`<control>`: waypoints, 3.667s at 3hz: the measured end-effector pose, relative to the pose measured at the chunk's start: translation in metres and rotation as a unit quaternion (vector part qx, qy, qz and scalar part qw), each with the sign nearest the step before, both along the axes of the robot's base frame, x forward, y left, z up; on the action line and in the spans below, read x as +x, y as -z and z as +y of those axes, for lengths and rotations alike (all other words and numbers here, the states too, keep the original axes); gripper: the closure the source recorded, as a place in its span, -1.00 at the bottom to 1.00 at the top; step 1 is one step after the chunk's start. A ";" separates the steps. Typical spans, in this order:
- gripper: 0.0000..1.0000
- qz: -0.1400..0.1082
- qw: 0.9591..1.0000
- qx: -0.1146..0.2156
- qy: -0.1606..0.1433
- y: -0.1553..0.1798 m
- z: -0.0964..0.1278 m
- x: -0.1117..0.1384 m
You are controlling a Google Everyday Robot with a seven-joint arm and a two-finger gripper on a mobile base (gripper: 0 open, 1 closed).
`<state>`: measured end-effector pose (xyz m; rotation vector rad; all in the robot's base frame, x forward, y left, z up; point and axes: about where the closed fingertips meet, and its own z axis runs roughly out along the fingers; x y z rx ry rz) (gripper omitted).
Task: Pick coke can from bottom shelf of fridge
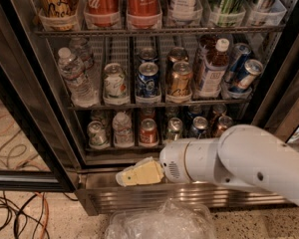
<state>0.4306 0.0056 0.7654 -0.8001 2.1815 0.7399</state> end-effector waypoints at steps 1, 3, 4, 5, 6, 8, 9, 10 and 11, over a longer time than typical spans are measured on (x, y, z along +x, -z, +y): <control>-1.00 0.001 0.999 0.029 0.028 0.024 0.033 -0.007; -1.00 -0.009 0.992 0.066 0.106 0.048 0.041 0.016; -1.00 -0.009 0.992 0.066 0.106 0.048 0.041 0.016; -1.00 -0.023 0.989 0.070 0.131 0.055 0.038 0.026; -1.00 -0.046 0.984 0.092 0.145 0.080 0.052 0.026; -1.00 -0.089 0.974 0.101 0.182 0.125 0.081 0.060; -1.00 -0.106 0.967 0.095 0.212 0.123 0.071 0.073; -1.00 -0.106 0.967 0.095 0.212 0.123 0.071 0.073; -1.00 -0.116 0.961 0.102 0.231 0.127 0.068 0.078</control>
Offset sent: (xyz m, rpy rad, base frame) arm 0.0650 0.0164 -0.0752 0.2057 -0.1022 -0.5028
